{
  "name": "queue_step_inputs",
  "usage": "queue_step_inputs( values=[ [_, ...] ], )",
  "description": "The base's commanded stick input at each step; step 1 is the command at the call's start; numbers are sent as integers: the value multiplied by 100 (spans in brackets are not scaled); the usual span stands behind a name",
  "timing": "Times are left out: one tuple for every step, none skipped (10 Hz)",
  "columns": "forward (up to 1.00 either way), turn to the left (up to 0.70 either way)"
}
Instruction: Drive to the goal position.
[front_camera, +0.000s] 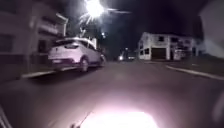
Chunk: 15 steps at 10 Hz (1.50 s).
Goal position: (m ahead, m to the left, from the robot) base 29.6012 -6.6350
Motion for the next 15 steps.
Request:
queue_step_inputs(
  values=[
    [100, 0],
    [100, 0],
    [100, 0],
    [100, 0],
    [100, 0],
    [100, 0],
    [100, 0],
    [100, 0],
    [100, 0],
    [100, 0],
    [100, 0],
    [100, 0],
    [100, 0],
    [100, 0],
    [100, 0]
  ],
)
